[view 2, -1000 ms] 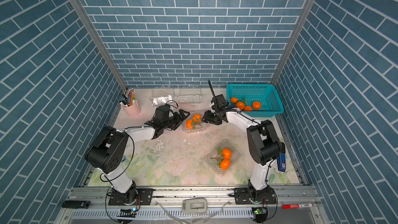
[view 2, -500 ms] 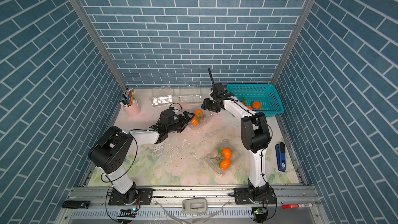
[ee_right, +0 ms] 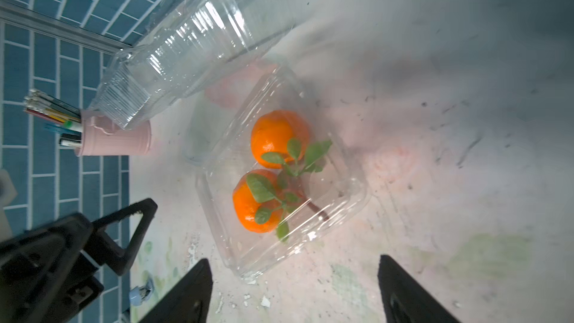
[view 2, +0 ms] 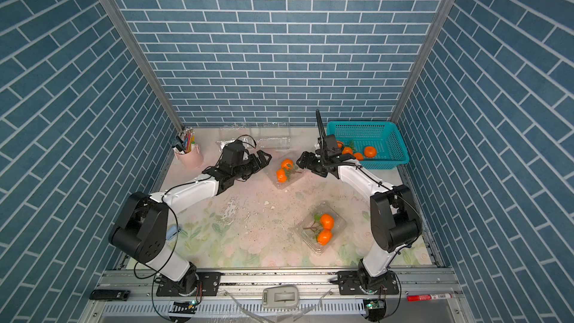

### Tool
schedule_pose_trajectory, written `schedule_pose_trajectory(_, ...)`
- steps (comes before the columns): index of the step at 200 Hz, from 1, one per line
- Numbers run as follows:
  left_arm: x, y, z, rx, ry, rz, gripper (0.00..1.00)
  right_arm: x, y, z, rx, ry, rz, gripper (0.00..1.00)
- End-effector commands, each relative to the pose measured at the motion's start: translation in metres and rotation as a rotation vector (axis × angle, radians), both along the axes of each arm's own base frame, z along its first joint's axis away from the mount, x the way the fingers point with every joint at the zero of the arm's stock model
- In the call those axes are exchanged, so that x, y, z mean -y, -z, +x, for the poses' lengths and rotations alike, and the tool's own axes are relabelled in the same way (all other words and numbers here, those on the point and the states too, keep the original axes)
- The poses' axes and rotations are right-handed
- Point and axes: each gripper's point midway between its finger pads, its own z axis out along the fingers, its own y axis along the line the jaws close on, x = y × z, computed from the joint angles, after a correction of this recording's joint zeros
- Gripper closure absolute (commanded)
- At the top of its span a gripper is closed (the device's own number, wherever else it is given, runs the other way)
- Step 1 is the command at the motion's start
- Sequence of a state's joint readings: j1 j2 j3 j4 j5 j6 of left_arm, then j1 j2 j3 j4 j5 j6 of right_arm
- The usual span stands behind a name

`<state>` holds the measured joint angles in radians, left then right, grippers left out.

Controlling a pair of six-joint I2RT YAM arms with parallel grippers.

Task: Take oranges out of containers
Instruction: Adjust the packing box at the center of the board, then open the packing box at the center of the board.

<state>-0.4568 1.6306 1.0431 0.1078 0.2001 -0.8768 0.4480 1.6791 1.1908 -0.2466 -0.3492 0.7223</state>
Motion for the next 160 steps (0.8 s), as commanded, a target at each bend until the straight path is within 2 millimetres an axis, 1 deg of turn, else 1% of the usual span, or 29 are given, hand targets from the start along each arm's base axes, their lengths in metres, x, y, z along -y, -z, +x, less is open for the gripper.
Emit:
schedule_pose_trajectory(1, 0.004, 0.019, 0.009, -0.033, 0.081, 0.133, 0.01, -0.037, -0.006, -0.005, -0.022, 0.018, 0.205, 0.16)
schedule_pose_trajectory(11, 0.013, 0.021, 0.018, -0.028, 0.109, 0.124, 0.01, -0.046, 0.0, -0.007, -0.042, 0.025, 0.249, 0.16)
schedule_pose_trajectory(29, 0.022, 0.024, 0.029, -0.026, 0.133, 0.114, 0.01, -0.057, 0.009, -0.01, -0.068, 0.042, 0.306, 0.16)
schedule_pose_trajectory(49, 0.032, 0.03, 0.033, -0.033, 0.164, 0.085, 0.01, -0.068, 0.015, -0.012, -0.095, 0.04, 0.36, 0.16)
schedule_pose_trajectory(63, 0.036, 0.034, 0.035, -0.04, 0.169, 0.067, 0.01, -0.074, 0.016, -0.012, -0.107, 0.04, 0.385, 0.16)
schedule_pose_trajectory(106, 0.038, 0.04, 0.035, -0.049, 0.167, 0.048, 0.01, -0.077, 0.02, -0.012, -0.117, 0.048, 0.415, 0.16)
schedule_pose_trajectory(132, 0.039, 0.04, 0.035, -0.049, 0.164, 0.029, 0.01, -0.078, 0.018, -0.013, -0.119, 0.043, 0.425, 0.17)
schedule_pose_trajectory(160, 0.037, 0.038, 0.034, -0.047, 0.155, 0.025, 0.01, -0.072, 0.018, -0.017, -0.12, 0.047, 0.399, 0.17)
